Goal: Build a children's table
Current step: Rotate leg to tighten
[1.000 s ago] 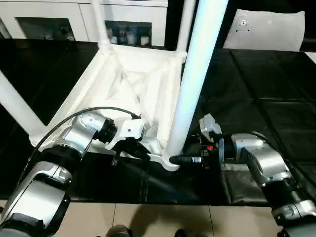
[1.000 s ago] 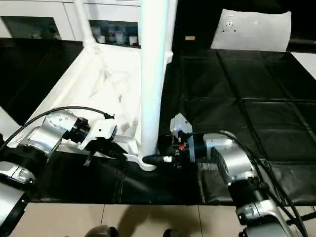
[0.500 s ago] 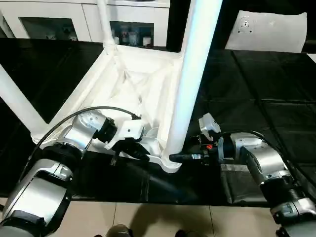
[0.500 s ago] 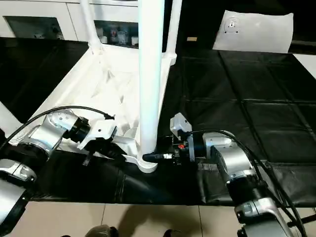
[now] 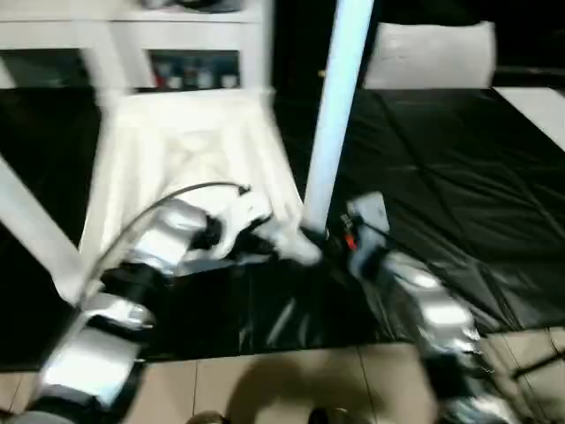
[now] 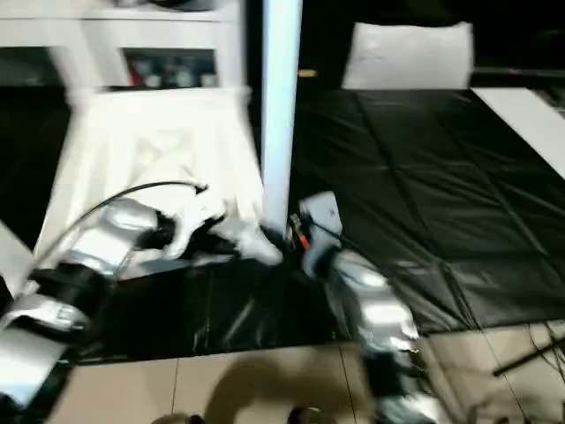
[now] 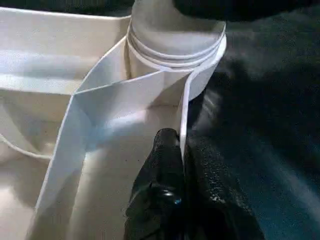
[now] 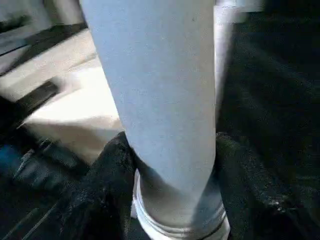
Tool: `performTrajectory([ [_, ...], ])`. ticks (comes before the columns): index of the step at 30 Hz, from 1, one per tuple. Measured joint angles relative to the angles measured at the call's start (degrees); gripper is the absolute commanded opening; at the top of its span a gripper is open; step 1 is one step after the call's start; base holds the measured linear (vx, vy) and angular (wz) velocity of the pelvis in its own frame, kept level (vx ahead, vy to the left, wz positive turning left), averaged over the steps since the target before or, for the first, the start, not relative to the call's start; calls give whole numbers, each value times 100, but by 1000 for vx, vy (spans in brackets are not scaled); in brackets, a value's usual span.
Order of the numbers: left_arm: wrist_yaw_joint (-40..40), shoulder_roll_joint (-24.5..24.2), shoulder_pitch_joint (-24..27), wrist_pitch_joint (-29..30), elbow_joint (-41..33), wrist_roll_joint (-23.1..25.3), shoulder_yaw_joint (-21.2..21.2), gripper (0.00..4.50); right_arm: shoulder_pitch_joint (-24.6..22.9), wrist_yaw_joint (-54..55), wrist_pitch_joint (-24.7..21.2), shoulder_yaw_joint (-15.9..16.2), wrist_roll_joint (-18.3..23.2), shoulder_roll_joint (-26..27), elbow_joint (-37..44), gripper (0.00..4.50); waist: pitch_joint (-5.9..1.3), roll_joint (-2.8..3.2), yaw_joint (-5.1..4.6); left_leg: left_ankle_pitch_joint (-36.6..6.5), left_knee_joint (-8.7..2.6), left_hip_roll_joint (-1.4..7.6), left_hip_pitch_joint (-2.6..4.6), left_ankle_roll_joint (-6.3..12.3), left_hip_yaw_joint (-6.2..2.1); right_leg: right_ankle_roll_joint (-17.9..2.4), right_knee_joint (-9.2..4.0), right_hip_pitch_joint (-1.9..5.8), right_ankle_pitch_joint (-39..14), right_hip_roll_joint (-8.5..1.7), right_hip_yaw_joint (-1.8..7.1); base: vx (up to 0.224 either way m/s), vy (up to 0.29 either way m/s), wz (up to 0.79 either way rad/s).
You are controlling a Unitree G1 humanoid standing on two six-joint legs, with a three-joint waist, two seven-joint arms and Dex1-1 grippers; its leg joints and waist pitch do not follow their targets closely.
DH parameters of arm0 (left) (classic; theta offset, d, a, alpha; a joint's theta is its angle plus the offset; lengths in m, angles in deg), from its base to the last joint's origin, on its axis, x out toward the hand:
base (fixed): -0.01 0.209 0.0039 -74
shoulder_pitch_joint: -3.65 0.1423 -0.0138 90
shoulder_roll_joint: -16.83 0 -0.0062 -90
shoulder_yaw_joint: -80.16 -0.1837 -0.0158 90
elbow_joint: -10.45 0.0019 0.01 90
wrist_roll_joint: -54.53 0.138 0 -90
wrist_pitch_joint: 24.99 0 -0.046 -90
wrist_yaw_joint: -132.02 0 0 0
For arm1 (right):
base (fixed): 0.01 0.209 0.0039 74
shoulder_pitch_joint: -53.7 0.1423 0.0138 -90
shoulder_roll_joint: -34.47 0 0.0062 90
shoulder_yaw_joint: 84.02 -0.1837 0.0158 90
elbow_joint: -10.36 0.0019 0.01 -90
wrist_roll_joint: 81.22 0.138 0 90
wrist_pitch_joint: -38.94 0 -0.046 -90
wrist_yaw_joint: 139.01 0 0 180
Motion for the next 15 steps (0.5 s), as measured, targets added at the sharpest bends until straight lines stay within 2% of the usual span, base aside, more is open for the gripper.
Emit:
performTrajectory([
  [4, 422, 168, -6, 310, -154, 20, 32, 0, 194, 448, 106, -54, -119, 142, -229, 199, 0, 0, -34, 0, 0, -25, 10, 1, 0, -2, 0, -12, 1, -15, 16, 0, 0, 0],
  [6, 481, 211, 17, 448, -302, 54, 37, 0, 194, 454, 211, -74, -204, 142, -245, 269, 1, 0, -38, 7, -1, -29, 0, 13, 6, -13, 5, -18, 9, -17, 24, 0, 0, 0],
  [8, 481, 210, 75, 471, -449, 72, 31, 0, 174, 452, 245, -73, -211, 168, -207, 269, 0, 0, -37, 6, -1, -31, -20, 17, 7, -40, 7, -24, 39, -17, 25, 0, 0, 0],
  [10, 411, 179, 146, 440, -597, 70, 26, 0, 133, 385, 284, -73, -210, 161, -133, 305, 0, -1, -36, -9, -4, -37, -42, 35, 10, -42, 8, -33, 115, -26, 24, 26, -9, 2],
  [11, 351, 156, 200, 385, -655, 59, 31, 0, 81, 298, 334, -71, -207, 140, -82, 305, -1, -1, -31, -14, -10, -37, -48, 41, 11, -26, 10, -39, 130, -28, 22, 52, -18, 4],
  [14, 48, -61, 319, 49, -793, -25, -14, 0, -21, -309, 488, 50, -47, -144, 8, 323, -1, -1, -24, -12, -38, -12, -75, 51, 7, -10, 16, -69, 130, -7, 6, 60, -34, 2],
  [15, -95, -162, 382, -77, -858, -80, -30, 0, -46, -608, 518, 136, 17, -349, 48, 350, -1, 0, -19, -6, -44, 4, -82, 60, 7, -14, 17, -79, 123, 8, 3, 0, 0, 0],
])
